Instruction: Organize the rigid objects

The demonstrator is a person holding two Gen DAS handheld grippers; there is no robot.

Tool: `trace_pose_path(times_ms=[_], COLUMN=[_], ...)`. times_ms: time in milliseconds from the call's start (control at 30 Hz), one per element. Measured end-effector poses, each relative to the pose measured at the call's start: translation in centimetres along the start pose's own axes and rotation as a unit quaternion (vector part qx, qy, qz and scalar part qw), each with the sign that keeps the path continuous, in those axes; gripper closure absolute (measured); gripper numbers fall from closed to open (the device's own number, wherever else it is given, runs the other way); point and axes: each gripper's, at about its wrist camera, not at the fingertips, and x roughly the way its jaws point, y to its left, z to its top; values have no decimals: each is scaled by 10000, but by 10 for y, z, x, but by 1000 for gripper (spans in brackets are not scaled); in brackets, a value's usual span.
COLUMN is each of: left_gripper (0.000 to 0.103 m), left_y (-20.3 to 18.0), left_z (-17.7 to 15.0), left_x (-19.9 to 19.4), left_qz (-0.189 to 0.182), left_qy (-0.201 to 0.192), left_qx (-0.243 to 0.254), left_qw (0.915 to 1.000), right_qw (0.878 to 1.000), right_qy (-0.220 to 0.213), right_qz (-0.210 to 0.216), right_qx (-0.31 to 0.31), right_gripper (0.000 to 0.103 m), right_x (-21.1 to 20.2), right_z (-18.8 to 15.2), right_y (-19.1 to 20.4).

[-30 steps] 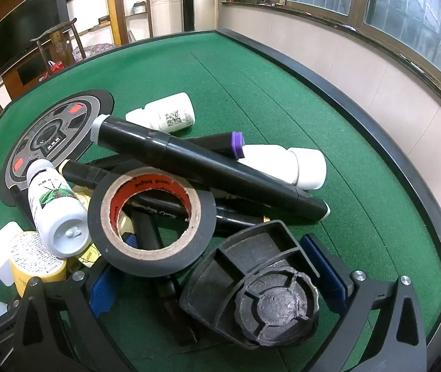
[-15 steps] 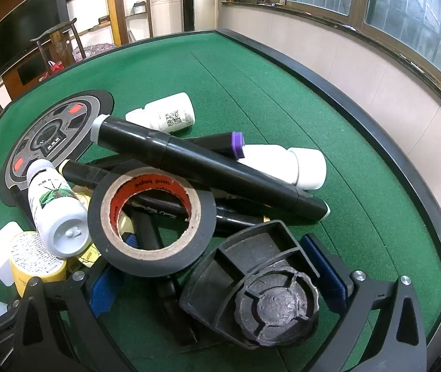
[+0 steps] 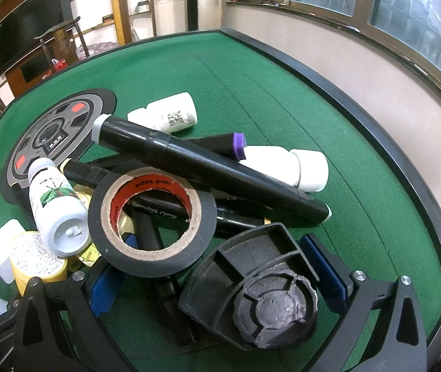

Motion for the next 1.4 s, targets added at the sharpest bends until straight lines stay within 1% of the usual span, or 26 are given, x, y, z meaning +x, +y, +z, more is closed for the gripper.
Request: trace_pose_path(times_ms=[133, 233, 467, 600, 733, 800, 900, 933, 967, 1033, 1067, 1133, 1167, 1200, 1233, 1267, 1300, 1333, 1400], left_gripper=[1, 1, 1, 0, 0, 1, 1, 2, 3, 3, 3, 3, 3, 3, 3, 3, 3, 3, 3], left_y=[2, 5, 6, 5, 0, -3, 1, 4, 8, 14, 18, 29, 35, 43, 49, 58, 64, 70, 76], left_z=[-2, -9, -11, -10, -14, -16, -19, -20, -20, -20, -21, -23, -24, -25, -26, -27, -26, -27, -29], left_x=[-5, -8, -9, -8, -10, -12, -15, -17, -23, -40, -54, -82, -91, -103, -109, -116, -117, -119, -119], left_qz=[-120, -287, -331, -271, 18, 133, -20, 17, 114, 148, 68, -104, -164, -267, -351, -459, -482, -431, -244], left_qy=[231, 218, 194, 199, 187, 158, 174, 174, 88, -196, -406, -830, -964, -1098, -1158, -1189, -1181, -1133, -1003], left_qx=[190, 467, 450, 365, 52, 90, 111, 77, 31, 4, 22, 69, 76, 72, 67, 55, 50, 71, 120], left_qw=[9995, 9983, 9983, 9988, 9998, 9997, 9998, 9998, 9999, 9997, 9991, 9965, 9952, 9936, 9926, 9918, 9918, 9926, 9946], right_qw=[9996, 9993, 9993, 9995, 9996, 9996, 9996, 9995, 9996, 9999, 9992, 9960, 9922, 9892, 9859, 9812, 9789, 9778, 9794], right_qy=[205, 273, 274, 249, 243, 246, 251, 256, 231, -24, -343, -846, -1210, -1441, -1651, -1907, -2002, -2024, -1951], right_qz=[104, 144, 134, 95, 77, 79, 74, 75, 63, 103, 157, 220, 205, 181, 162, 229, 355, 487, 471], right_qx=[-150, -213, -207, -158, -141, -137, -139, -139, -134, -121, -141, -203, -219, -214, -200, -191, -202, -224, -235], right_gripper=[0, 0, 0, 0, 0, 0, 0, 0, 0, 0, 0, 0, 0, 0, 0, 0, 0, 0, 0], right_x=[0, -1, -2, -2, -2, -2, -4, -5, -7, -18, -30, -50, -65, -74, -82, -91, -94, -95, -92], right_z=[1, 0, 0, -1, -2, -2, -4, -4, -5, -7, -9, -15, -20, -23, -27, -32, -33, -33, -30], right_y=[-4, -3, -4, -3, -2, -2, -2, -2, -3, -5, -4, -3, -3, -3, -4, -5, -7, -9, -13])
